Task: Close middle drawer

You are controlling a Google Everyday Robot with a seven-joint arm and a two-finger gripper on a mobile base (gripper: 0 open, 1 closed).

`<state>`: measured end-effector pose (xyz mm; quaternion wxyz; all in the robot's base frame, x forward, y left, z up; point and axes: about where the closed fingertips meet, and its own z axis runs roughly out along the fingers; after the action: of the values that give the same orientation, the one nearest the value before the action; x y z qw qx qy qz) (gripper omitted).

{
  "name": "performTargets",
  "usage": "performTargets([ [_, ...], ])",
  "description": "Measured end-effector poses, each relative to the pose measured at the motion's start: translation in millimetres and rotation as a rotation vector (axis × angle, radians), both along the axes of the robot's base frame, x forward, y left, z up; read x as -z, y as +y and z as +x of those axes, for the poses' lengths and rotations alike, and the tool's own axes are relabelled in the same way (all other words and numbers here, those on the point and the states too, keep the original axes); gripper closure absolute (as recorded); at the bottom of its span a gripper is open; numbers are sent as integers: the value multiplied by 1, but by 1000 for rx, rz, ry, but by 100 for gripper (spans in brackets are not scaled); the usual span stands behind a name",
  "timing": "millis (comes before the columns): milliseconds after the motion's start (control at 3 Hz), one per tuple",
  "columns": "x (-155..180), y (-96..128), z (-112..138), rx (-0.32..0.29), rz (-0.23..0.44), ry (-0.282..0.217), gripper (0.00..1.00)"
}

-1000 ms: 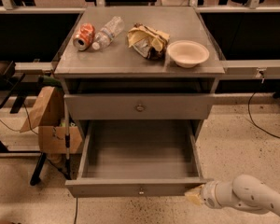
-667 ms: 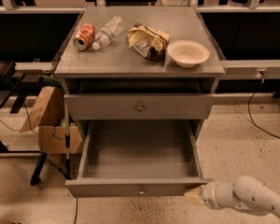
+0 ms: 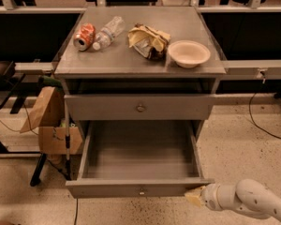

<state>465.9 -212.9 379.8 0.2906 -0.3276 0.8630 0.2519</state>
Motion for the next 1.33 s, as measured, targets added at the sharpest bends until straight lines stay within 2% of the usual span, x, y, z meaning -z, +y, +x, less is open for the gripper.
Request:
performTargets([
  [1333,-9,13,11,12,58,-31,100],
])
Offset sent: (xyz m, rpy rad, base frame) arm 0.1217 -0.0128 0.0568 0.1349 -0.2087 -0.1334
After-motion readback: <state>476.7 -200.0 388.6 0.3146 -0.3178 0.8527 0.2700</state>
